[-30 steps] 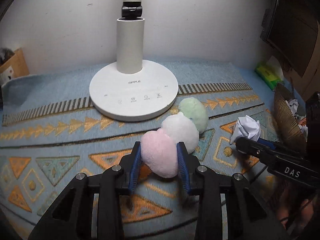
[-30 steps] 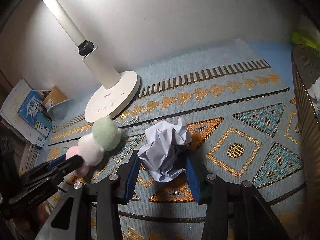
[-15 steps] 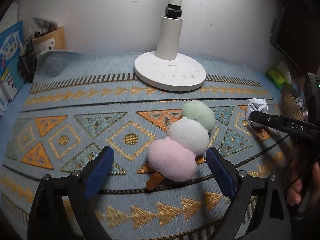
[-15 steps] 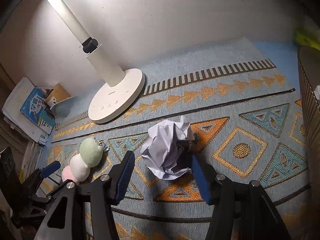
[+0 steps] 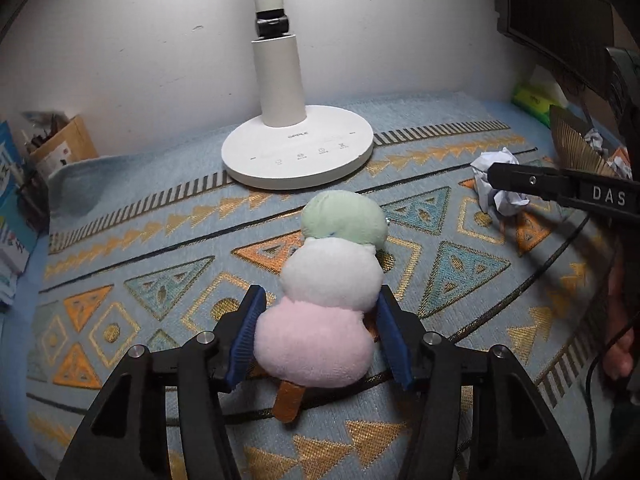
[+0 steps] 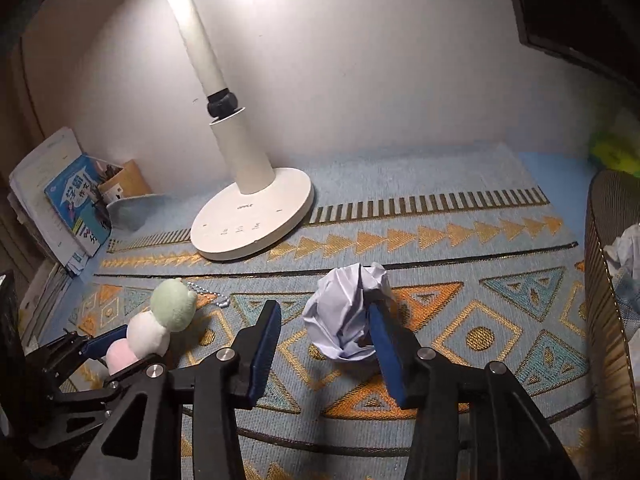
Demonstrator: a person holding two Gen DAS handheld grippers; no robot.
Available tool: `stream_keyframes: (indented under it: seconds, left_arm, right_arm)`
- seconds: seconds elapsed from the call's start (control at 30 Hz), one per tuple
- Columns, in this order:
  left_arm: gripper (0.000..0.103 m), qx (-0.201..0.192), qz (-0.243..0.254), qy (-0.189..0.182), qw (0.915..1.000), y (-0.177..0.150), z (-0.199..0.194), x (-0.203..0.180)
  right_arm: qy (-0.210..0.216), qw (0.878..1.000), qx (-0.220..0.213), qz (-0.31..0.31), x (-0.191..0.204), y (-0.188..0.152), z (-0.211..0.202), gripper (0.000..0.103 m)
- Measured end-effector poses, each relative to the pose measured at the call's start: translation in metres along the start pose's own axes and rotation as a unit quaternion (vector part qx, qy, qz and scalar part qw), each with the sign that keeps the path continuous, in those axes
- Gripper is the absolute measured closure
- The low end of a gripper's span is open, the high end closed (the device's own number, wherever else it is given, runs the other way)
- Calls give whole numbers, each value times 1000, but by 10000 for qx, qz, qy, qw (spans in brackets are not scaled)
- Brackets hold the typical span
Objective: Organize objects
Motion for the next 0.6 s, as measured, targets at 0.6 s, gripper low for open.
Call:
stream_keyframes:
  seconds: [0.6]
  left_arm:
    - [50, -196, -740, 179, 9969, -73, -72, 4]
  right_arm:
    - [480, 9950, 296, 822, 27, -80, -84, 38]
Point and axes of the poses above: each gripper's, at about its wrist camera, not at the fingertips, and z roughly the way its jaws point, x to its left, y to its top, the point moved 2 cm from there along z, roughly the way its jaws point, and after that the axes turned 14 degrees about -z, right-handed, at the moved point
